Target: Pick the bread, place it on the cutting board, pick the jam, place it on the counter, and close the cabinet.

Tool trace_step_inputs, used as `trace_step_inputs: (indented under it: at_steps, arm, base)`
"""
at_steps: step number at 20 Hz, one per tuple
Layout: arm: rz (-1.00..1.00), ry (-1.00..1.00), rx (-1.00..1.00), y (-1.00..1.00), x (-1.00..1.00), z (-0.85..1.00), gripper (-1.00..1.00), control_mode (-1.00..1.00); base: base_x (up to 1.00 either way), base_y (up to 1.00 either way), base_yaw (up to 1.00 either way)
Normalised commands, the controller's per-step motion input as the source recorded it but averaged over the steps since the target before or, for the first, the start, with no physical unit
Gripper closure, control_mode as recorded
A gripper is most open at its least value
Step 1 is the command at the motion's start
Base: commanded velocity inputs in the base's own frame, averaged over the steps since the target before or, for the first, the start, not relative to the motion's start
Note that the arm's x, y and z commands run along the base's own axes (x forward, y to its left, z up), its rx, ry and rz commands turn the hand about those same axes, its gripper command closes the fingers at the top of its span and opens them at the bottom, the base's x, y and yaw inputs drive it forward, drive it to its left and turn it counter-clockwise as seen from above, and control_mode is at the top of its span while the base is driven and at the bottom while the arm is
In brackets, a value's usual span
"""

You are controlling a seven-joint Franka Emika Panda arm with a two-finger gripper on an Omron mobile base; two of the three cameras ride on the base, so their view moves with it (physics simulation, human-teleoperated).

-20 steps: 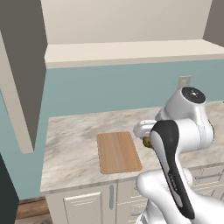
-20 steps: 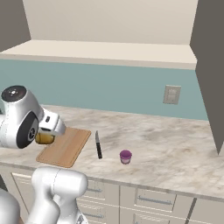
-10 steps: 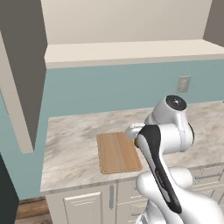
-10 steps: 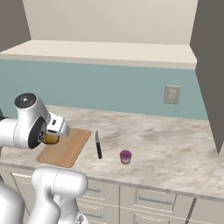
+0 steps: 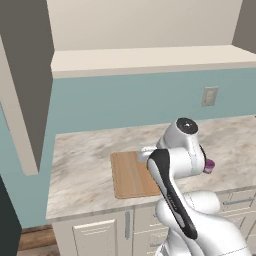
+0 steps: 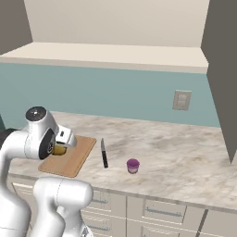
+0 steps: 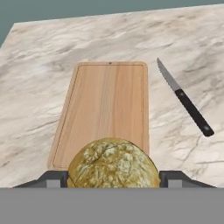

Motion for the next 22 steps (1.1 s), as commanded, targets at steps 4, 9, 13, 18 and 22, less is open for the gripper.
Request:
trace_step_inputs:
  at_steps: [4,9,13,18,22]
  arm:
    - [0.0,0.0,0.0,0.03,0.24,-0.42,1.0,-1.0]
    - [0.0,0.0,0.0,0.07,0.31,-0.42,1.0,-1.0]
    - [0.0,0.0,0.0,0.04,0.32,-0.34,1.0,-1.0]
    - [0.0,0.0,0.0,0.03,0.37,-0.27,1.0,-1.0]
    - [0.0,0.0,0.0,0.01,0.36,-0.18,1.0,-1.0]
  base:
    - [0.0,0.0,0.0]
    - [0.0,0.0,0.0]
    - [0.0,0.0,0.0]
    - [0.0,0.0,0.0]
    - [0.0,0.0,0.0]
